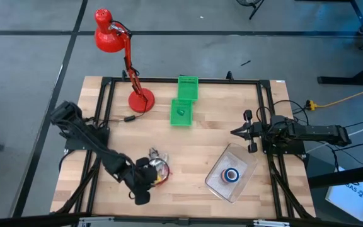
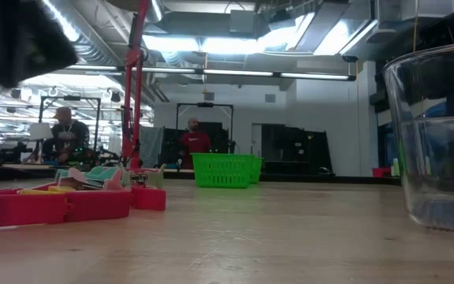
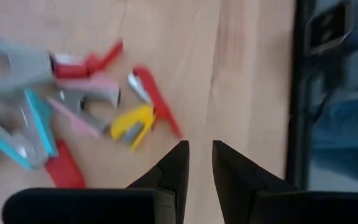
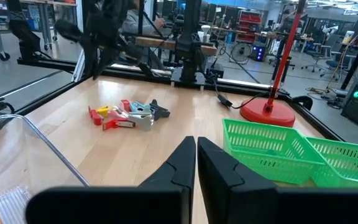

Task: Pick and place Stapler, Stapler remover, tape
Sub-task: Put the left red stapler into the bottom green bin

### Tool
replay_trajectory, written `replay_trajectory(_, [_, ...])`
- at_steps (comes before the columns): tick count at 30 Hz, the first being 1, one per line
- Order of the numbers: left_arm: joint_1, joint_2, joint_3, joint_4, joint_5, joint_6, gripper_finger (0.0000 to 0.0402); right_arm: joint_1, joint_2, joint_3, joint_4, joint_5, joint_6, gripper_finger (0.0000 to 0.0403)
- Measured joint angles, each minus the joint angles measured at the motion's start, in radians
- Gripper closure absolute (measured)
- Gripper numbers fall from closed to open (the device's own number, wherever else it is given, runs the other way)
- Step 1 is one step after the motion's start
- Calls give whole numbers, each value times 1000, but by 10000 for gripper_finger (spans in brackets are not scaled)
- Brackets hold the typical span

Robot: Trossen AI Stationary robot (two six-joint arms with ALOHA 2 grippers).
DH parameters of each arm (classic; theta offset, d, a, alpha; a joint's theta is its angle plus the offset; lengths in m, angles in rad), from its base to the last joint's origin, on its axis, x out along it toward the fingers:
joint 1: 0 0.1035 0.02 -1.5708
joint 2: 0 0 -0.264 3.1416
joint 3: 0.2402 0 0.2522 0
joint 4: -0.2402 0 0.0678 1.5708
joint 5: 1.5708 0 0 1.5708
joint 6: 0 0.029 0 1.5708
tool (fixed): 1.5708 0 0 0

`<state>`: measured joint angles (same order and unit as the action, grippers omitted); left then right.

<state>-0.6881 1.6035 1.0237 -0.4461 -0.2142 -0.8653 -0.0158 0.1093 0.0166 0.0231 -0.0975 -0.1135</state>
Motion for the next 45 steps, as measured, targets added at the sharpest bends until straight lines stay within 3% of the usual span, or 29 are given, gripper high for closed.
replay_trajectory(11, [-20,104,0,-167,87,-306,321,0,0,0,0,0,0,382])
replay_trajectory(27, [68,94,0,-232,156,-409,269,0,0,0,0,0,0,382])
replay_trajectory(38, [115,104,0,-240,72,-430,265,0,0,0,0,0,0,382])
replay_trajectory(45, [130,105,0,-239,33,-367,264,0,0,0,0,0,0,382])
